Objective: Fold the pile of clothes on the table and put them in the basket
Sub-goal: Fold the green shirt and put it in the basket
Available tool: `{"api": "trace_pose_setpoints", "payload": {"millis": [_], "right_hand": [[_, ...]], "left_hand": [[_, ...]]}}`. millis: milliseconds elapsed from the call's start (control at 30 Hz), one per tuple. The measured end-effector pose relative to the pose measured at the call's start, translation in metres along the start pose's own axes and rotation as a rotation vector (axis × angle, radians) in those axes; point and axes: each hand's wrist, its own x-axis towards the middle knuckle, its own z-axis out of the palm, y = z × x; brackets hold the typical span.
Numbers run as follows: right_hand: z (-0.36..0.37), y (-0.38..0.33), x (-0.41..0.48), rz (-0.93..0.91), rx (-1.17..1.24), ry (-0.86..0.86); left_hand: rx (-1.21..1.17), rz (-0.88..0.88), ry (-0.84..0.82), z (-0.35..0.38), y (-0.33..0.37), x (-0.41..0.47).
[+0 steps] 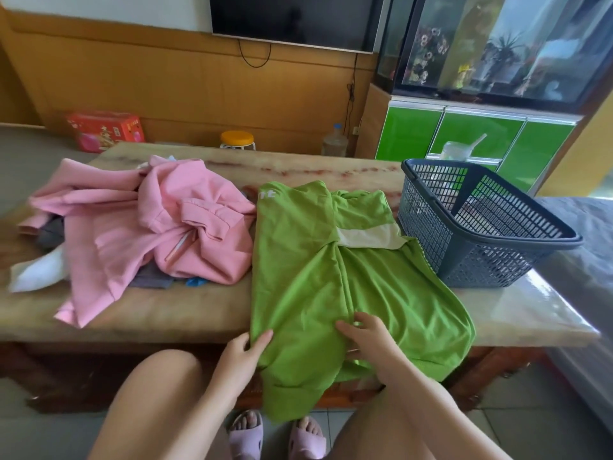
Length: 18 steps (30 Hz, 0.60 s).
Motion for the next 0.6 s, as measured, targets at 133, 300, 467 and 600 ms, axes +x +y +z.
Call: {"api": "trace_pose_setpoints", "payload": {"millis": [133, 300, 467, 600], "right_hand": [[-0.01, 0.007, -0.009, -0.073, 0.07, 0.094], [-0.005, 0.026, -0.013, -0.075, -0.065, 0.0], [-0.01, 0.032, -0.009, -0.107, -0.278, 0.068], [-0.01, 0.04, -0.015, -0.099, -0.32, 0.066]], "left_hand": [[-0.119, 0.042, 0.045, 0.013, 0.0, -0.017], [-0.124, -0.004, 0.041, 0.027, -0.009, -0.03], [-0.304, -0.053, -0.076, 0.026, -0.009, -0.038], [-0.445, -0.085, -0.174, 0.022, -0.013, -0.04]]}}
